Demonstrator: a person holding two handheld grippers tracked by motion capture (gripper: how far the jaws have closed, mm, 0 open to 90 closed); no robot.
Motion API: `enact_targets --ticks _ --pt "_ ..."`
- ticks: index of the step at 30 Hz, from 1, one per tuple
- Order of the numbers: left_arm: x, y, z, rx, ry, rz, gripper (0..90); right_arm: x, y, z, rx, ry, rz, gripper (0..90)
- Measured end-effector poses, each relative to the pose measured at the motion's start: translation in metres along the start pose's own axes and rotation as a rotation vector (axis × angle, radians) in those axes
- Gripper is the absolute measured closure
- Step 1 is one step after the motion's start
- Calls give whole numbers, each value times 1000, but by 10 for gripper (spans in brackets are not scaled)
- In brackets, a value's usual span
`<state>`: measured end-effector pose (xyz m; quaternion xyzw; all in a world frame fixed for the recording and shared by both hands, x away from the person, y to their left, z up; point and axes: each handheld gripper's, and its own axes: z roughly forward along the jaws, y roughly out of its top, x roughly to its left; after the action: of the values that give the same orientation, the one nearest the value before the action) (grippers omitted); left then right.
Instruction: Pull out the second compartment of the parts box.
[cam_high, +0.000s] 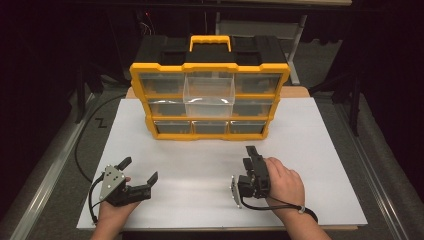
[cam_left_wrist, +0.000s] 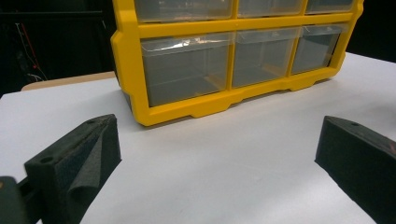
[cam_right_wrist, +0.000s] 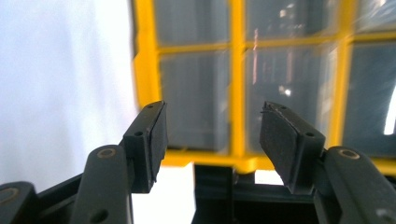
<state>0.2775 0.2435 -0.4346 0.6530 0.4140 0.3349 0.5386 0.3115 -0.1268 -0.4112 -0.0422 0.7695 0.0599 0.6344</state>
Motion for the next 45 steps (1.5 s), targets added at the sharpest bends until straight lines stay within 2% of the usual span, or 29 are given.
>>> enact_targets --ticks 3,4,6,8,10,17,22,23,26,31,34,37,41,45 --pt "0 0 0 6 4 -1 8 10 -13 1 25 14 -4 432" --pt "0 0 0 7 4 -2 8 15 -18 0 50 29 29 431" --pt "1 -1 1 13 5 3 8 16 -27 0 49 9 -23 430" --pt "0 -1 1 16 7 8 9 20 -37 0 80 0 -28 401" --pt "0 -1 1 16 7 7 9 23 -47 0 90 26 -19 385" --pt "-1 -1 2 31 9 14 8 22 -75 -2 132 60 -31 299" --pt "-1 -2 3 43 12 13 8 24 -83 0 173 91 -11 168" --pt "-1 -2 3 45 12 13 7 24 -84 1 160 87 -9 143" --pt "-1 -2 3 49 16 17 4 24 -83 2 168 90 7 10" --pt "0 -1 4 62 17 17 4 22 -83 0 154 78 28 9" --pt "0 -1 4 62 15 16 4 20 -85 -2 150 79 69 9" --pt "-1 -1 4 61 13 13 4 17 -87 -2 147 83 143 10" --pt "1 0 4 59 14 -5 4 16 -93 -1 154 120 300 10" --pt "1 0 5 68 12 -9 4 15 -101 1 161 159 491 12"
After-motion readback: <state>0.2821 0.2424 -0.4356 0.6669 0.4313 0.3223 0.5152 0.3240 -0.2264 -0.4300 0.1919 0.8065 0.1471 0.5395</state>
